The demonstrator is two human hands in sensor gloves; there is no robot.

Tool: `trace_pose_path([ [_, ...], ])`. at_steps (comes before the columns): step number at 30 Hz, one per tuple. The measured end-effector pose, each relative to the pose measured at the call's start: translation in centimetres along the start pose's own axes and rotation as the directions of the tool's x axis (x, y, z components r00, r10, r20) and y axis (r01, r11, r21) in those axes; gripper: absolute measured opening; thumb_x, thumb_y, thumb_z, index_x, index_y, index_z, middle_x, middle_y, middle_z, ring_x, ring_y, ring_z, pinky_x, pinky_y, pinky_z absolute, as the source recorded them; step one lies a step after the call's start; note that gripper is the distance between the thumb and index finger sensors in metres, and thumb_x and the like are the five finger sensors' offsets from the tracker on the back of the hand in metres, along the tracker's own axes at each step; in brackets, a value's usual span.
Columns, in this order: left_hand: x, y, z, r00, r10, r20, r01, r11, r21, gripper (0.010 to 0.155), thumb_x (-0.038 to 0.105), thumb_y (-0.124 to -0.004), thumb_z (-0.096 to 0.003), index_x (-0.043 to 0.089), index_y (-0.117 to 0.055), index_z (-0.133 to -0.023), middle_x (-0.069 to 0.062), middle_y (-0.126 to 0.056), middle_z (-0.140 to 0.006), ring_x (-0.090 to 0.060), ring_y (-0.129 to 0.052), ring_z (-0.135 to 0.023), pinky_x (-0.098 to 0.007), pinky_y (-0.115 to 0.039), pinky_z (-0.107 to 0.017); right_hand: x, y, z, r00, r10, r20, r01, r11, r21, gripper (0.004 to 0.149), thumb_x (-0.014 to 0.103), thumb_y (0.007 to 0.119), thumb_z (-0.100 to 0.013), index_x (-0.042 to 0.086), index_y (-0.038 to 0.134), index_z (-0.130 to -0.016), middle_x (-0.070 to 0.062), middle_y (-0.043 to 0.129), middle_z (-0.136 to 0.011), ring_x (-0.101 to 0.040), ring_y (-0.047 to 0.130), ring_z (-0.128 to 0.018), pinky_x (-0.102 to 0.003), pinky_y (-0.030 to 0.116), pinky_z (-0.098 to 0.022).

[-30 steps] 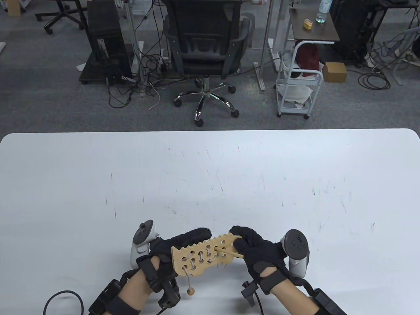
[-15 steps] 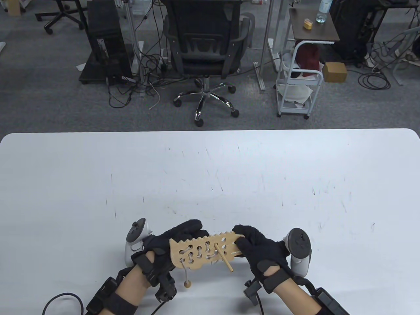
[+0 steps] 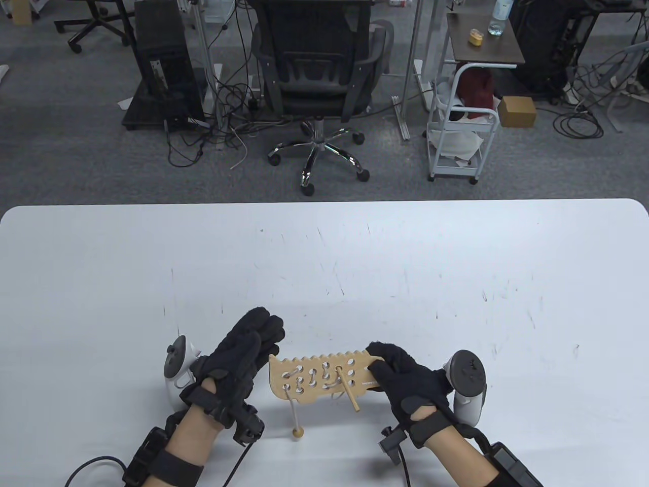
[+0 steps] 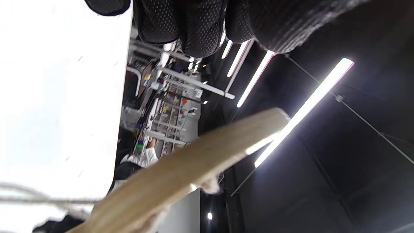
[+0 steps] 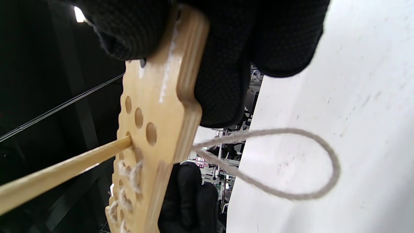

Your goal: Thread rope through all holes on crocodile lacing toy

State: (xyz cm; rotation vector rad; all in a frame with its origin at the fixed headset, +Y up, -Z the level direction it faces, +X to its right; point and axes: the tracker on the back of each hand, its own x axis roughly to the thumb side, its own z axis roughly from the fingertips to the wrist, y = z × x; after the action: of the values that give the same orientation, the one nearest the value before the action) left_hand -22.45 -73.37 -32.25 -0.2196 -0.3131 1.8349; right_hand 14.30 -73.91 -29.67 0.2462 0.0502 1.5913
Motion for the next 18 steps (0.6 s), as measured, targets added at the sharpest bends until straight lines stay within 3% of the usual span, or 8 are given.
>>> trace_pose_path([
  [7, 2.4, -0.3, 0.7, 0.968, -0.225, 0.111, 0.219, 0.974, 0.065, 0.061, 0.056, -0.080, -0.0461, 0.043, -0.064, -0.104, 0.001, -0.066, -0.111, -0.033, -0.058, -0.108, -0.057, -0.048, -0.078, 0.0, -0.2, 0.1, 0.999, 0.017, -0.027, -0.018, 0.999, -0.033, 0.048, 0.032, 0.080, -0.045, 0.011, 0.073, -0.087, -0.007, 0.098, -0.073, -0.023, 0.107, -0.055, -0.042, 0.083, -0.045],
  [13, 3.3, -2.3, 1.1, 0.914, -0.367, 0.174, 0.365, 0.930, 0.043, 0.059, 0.053, -0.086, -0.0426, 0.048, -0.071, -0.100, -0.002, -0.057, -0.115, -0.038, -0.043, -0.110, -0.060, -0.038, -0.078, -0.1, -0.2, 0.1, 0.999, 0.022, -0.038, -0.024, 0.998, -0.052, 0.048, 0.032, 0.082, -0.045, 0.009, 0.074, -0.086, -0.009, 0.099, -0.071, -0.024, 0.108, -0.054, -0.042, 0.084, -0.044],
  [18, 4.2, -4.2, 1.6, 0.779, -0.579, 0.243, 0.583, 0.810, 0.061, 0.058, 0.053, -0.088, -0.0407, 0.051, -0.075, -0.097, -0.002, -0.052, -0.117, -0.039, -0.036, -0.111, -0.062, -0.031, -0.078, -0.1, -0.2, 0.2, 0.999, 0.029, -0.038, -0.031, 0.998, -0.060, 0.048, 0.032, 0.083, -0.045, 0.008, 0.074, -0.086, -0.009, 0.099, -0.071, -0.024, 0.108, -0.053, -0.042, 0.084, -0.043],
])
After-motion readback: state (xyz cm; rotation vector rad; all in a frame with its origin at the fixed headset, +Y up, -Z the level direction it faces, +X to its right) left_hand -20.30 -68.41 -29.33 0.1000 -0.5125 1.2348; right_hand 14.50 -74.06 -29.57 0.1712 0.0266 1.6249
